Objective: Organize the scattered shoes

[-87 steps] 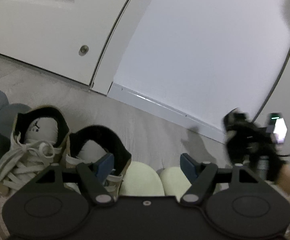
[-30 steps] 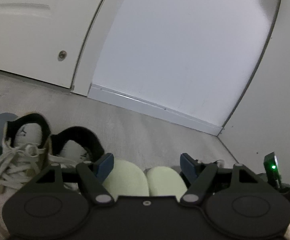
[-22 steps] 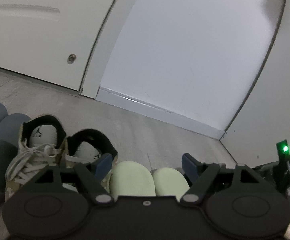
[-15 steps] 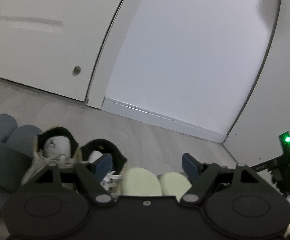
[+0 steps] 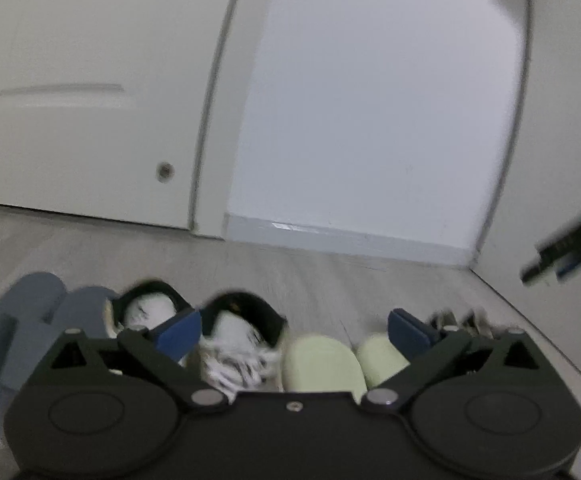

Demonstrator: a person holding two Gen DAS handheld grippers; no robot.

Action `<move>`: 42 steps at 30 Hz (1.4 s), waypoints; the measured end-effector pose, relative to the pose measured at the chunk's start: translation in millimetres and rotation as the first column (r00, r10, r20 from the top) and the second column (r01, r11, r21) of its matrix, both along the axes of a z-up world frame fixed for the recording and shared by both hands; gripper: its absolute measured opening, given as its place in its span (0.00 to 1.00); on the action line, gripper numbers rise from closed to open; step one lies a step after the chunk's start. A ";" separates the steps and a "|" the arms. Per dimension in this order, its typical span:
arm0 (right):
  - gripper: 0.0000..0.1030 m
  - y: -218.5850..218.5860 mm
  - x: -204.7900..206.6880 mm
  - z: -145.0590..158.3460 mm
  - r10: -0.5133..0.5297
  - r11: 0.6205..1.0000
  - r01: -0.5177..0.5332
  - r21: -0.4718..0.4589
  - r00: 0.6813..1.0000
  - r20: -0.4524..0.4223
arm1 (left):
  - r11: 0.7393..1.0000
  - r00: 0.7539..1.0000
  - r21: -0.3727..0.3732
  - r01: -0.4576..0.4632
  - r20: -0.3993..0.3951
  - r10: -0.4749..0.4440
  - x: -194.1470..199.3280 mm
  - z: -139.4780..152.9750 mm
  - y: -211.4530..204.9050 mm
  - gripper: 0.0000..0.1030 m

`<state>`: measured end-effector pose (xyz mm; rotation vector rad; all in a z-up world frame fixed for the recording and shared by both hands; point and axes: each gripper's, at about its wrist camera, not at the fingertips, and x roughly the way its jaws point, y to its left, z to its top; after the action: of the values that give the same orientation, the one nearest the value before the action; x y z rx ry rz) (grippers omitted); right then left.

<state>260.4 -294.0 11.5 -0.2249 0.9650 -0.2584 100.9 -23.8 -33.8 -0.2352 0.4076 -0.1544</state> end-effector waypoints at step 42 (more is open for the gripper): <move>0.71 -52.8 91.3 -144.4 0.255 0.930 -0.216 0.299 0.962 -0.099 | 0.999 1.000 0.040 0.014 0.009 -0.014 31.0 -16.4 -75.8 0.98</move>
<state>351.8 -346.8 -132.8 -0.0922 1.0875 0.1209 131.9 -99.6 -50.2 -0.1920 0.4027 -0.1605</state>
